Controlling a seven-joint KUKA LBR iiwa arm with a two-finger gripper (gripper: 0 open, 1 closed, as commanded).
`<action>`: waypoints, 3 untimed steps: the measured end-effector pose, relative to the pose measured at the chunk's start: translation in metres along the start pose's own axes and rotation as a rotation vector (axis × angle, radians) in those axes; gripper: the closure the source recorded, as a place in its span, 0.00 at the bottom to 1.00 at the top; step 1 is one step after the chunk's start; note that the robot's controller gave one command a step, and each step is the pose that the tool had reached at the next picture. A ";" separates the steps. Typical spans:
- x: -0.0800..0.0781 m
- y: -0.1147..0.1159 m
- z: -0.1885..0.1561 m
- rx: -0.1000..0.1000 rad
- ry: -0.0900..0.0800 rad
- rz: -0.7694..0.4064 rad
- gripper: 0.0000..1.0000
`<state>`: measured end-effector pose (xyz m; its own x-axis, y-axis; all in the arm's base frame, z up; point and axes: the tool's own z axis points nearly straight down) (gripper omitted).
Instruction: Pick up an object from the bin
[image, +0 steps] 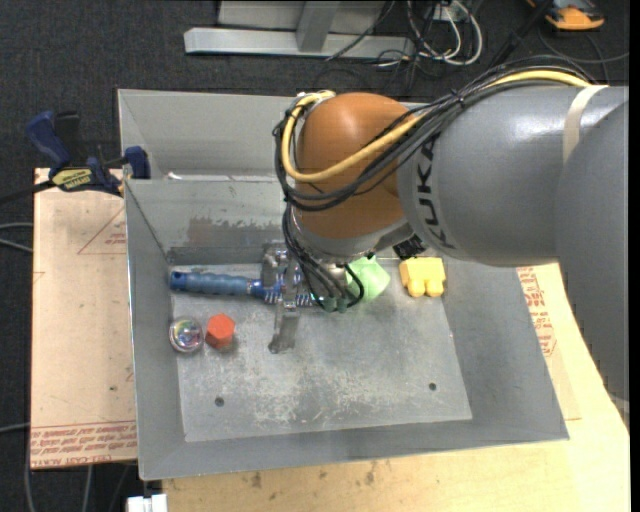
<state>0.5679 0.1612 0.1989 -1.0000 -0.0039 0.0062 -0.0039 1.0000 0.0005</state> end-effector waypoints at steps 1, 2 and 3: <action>-0.037 0.003 0.057 -0.001 -0.005 0.170 0.00; -0.064 -0.014 0.133 0.000 -0.004 0.182 0.00; -0.065 -0.012 0.128 -0.003 -0.008 0.181 1.00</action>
Offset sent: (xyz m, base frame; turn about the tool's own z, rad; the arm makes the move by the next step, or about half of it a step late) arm 0.0366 0.0028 -0.0554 0.1722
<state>0.6324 0.1494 0.0706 -0.9844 0.1759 -0.0019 0.1759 0.9844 0.0027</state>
